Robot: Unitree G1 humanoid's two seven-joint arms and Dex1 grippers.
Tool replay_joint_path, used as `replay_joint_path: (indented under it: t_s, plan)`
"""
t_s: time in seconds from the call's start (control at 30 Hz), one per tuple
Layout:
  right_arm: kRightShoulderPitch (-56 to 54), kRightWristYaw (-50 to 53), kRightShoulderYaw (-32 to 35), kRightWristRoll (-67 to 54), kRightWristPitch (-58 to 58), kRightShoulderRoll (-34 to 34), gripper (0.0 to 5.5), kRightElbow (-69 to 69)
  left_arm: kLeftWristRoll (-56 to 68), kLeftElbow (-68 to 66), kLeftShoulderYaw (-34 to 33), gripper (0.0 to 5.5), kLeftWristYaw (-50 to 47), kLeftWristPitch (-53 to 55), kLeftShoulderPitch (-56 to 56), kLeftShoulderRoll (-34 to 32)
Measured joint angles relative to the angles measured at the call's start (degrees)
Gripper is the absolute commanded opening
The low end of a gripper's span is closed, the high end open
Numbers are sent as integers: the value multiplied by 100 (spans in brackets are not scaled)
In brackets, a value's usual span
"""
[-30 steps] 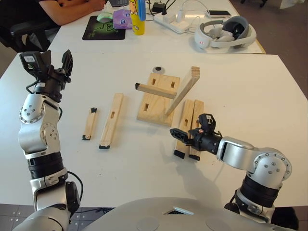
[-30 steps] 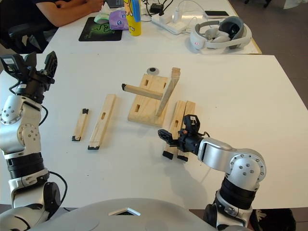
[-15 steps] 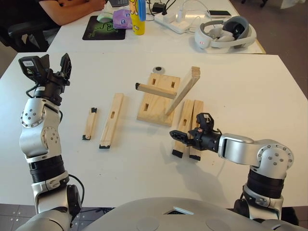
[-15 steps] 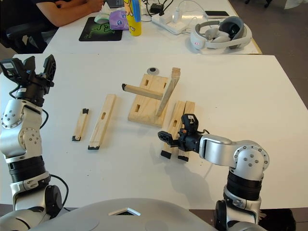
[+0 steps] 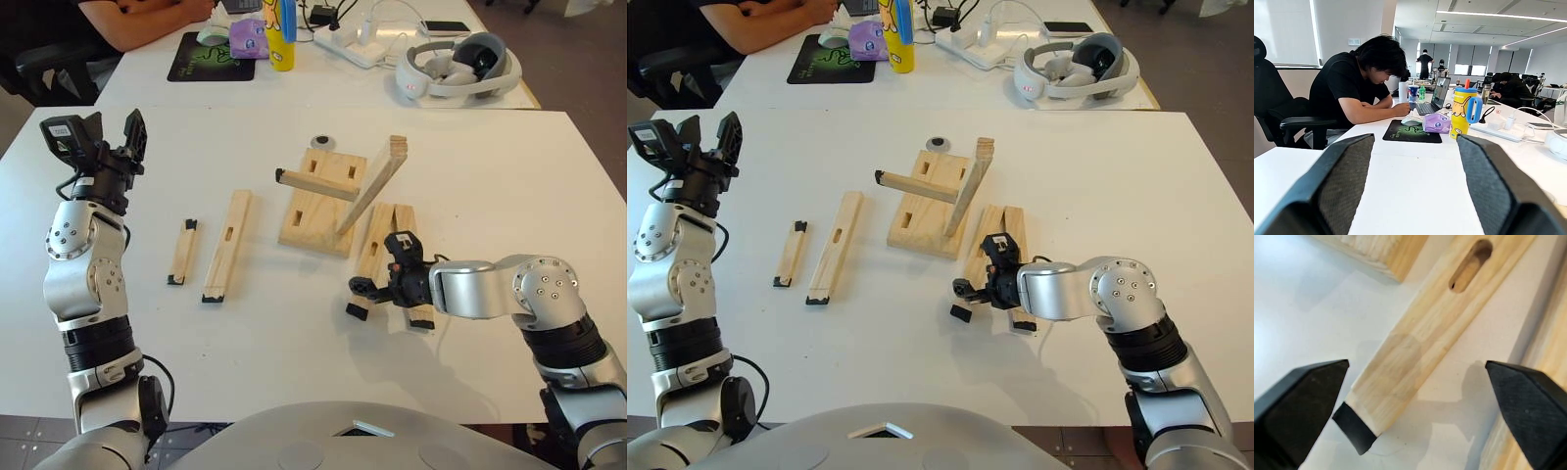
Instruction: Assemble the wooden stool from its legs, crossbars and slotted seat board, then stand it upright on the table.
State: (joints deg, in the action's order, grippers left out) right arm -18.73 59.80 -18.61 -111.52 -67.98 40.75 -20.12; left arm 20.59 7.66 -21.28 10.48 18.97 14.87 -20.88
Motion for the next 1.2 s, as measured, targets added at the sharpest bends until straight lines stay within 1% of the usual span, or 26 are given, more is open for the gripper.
replay_joint_path:
  t_s: [0.1, 0.17, 0.27, 0.4, 0.47, 0.67, 0.8, 0.93, 1.2]
  plan:
    - [-328, 37, -460, -23, 3, 260, 519, -23, -6, -66, 48, 312, 16, -20, 50, 1]
    - [-452, 61, -623, -10, -2, 344, 519, -49, -8, -88, 67, 312, 33, -33, 69, 0]
    - [-503, 73, -891, -36, 198, 451, 473, -78, -8, -177, 101, 312, 66, -47, 119, 0]
    - [-261, -34, -916, -85, 645, 349, 410, -85, -8, -229, 132, 312, 101, -48, 161, -3]
    - [-256, -26, -955, -96, 699, 356, 370, -85, -7, -229, 133, 312, 108, -49, 179, -6]
    - [-345, 150, -1182, -137, 725, 526, 274, -136, -7, -265, 132, 312, 133, -48, 202, -22]
    - [-382, 336, -1276, -135, 806, 603, 245, -139, -7, -304, 133, 312, 162, -48, 282, -55]
    - [-349, 402, -1283, -135, 991, 499, 224, -139, -10, -382, 160, 312, 217, -48, 307, -83]
    - [-348, 832, -1175, -140, 1285, 319, 214, -131, -45, -591, 211, 312, 352, -49, 539, -176]
